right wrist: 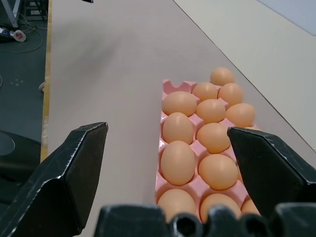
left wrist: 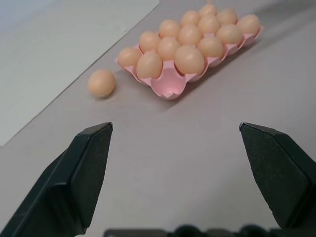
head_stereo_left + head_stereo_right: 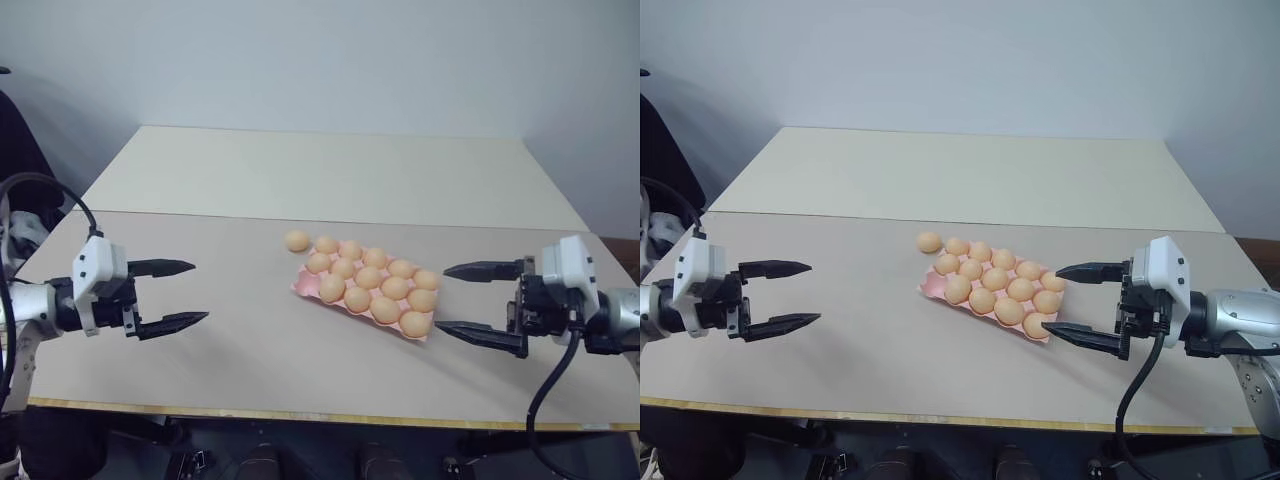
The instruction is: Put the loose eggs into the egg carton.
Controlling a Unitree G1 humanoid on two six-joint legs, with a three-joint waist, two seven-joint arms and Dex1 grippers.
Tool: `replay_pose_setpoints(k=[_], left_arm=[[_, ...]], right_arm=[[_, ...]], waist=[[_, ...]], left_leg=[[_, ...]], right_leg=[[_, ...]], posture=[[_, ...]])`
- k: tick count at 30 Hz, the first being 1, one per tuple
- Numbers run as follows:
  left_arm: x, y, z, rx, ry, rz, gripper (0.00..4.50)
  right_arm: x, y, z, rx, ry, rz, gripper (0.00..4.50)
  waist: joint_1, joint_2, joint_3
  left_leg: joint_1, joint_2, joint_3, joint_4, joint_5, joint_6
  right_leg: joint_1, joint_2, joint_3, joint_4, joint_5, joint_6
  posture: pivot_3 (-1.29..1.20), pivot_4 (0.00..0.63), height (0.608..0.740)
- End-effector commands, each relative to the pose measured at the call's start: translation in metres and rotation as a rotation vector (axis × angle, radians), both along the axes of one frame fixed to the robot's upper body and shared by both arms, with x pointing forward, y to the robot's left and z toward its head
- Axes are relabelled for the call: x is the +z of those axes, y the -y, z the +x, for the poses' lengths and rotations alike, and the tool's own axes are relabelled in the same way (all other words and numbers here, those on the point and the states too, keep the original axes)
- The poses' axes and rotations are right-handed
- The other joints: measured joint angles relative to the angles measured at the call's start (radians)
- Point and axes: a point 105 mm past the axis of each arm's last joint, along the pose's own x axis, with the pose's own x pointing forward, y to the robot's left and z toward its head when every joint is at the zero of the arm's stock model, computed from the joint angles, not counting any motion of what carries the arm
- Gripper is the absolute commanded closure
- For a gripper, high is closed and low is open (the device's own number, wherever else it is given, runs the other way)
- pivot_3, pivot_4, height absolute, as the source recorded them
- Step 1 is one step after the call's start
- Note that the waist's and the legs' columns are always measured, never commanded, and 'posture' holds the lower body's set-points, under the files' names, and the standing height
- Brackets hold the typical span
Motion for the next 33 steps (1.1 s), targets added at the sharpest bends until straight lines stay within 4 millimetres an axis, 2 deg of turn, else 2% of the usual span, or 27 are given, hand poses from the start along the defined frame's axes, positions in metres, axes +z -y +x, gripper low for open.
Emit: replay_pose_setpoints(k=[1, 7, 12, 17, 25, 33], left_arm=[[0.012, 0.0, -0.001, 0.026, 0.041, -0.008, 0.02], [0.008, 0.009, 0.015, 0.088, 0.07, -0.05, 0.02], [0.005, 0.023, 0.053, 0.179, 0.143, -0.075, 0.02], [0.003, 0.046, 0.091, 0.192, 0.18, -0.135, 0.02], [-0.013, 0.081, 0.157, 0.23, 0.134, -0.169, 0.02], [-0.028, 0.118, 0.185, 0.255, 0.091, -0.148, 0.02]], right_arm=[[0.01, -0.003, 0.001, 0.013, 0.065, -0.002, 0.0], [0.014, -0.004, 0.009, -0.03, 0.105, 0.013, 0.0], [0.016, -0.005, 0.01, -0.032, 0.114, 0.009, 0.0], [0.018, -0.007, 0.009, -0.036, 0.132, 0.011, 0.0], [0.019, -0.008, 0.001, -0.068, 0.152, 0.015, 0.0], [0.017, -0.008, -0.007, -0.103, 0.158, 0.016, 0.0]], waist=[[-0.001, 0.0, 0.0], [-0.001, 0.0, 0.0], [0.011, 0.0, 0.0], [0.009, 0.0, 0.0], [0.006, -0.001, 0.0], [0.001, -0.001, 0.0]], left_leg=[[0.0, 0.0, 0.0, 0.0, 0.0, 0.0], [0.0, 0.0, 0.0, 0.0, 0.0, 0.0], [0.0, -0.001, -0.001, 0.0, 0.0, 0.0], [-0.001, -0.002, -0.001, 0.0, 0.0, 0.0], [-0.002, -0.003, -0.001, 0.0, 0.0, 0.0], [-0.003, -0.005, -0.002, 0.0, 0.0, 0.0]], right_leg=[[0.0, 0.0, 0.0, 0.0, 0.0, 0.0], [0.0, 0.0, 0.0, 0.0, 0.0, 0.0], [0.0, 0.0, 0.0, 0.0, 0.0, 0.0], [0.0, 0.0, 0.0, 0.0, 0.0, 0.0], [0.0, -0.001, 0.0, 0.0, 0.0, 0.0], [0.0, -0.002, 0.0, 0.0, 0.0, 0.001]], posture=[[0.0, 0.15, 0.74], [0.0, 0.15, 0.74], [0.0, 0.15, 0.74], [0.0, 0.15, 0.74], [0.0, 0.15, 0.74], [0.0, 0.15, 0.74]])
